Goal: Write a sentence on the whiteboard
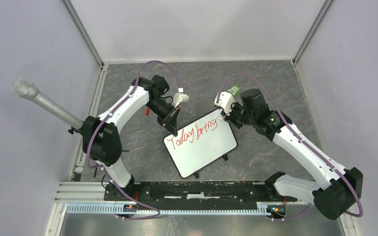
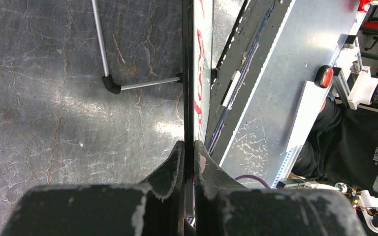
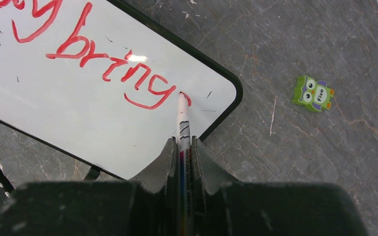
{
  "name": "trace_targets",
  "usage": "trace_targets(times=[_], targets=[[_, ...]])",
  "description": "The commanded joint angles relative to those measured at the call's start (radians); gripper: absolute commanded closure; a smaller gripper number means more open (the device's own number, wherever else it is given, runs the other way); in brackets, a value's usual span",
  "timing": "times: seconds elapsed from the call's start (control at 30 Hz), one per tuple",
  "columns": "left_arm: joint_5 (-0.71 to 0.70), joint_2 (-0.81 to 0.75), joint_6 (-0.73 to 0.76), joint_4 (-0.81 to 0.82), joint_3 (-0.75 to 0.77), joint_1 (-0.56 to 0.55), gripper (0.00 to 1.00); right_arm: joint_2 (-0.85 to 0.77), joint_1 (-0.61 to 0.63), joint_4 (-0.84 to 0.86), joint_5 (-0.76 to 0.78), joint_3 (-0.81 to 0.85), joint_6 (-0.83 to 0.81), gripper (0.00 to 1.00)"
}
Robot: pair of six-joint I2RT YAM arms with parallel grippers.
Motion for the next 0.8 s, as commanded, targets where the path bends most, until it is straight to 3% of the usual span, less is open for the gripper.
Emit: trace_targets(times=[0.0,0.43,0.77], targets=[[0.013,0.014,0.049,0.019,-0.005,-0.007,0.98,-0.002,-0.001,0.018,-0.033,-0.001,-0.009,1.0],[0.013,0.023,0.047,0.02,0.004,-0.007,0.97,-0.034,-0.002,-0.012,0.066,-0.034,-0.048,1.0],[0.011,0.023,0.045,0.02,0.007,-0.008,0.98,-0.025,0.0,-0.051,0.018,-0.05,-0.058,1.0]])
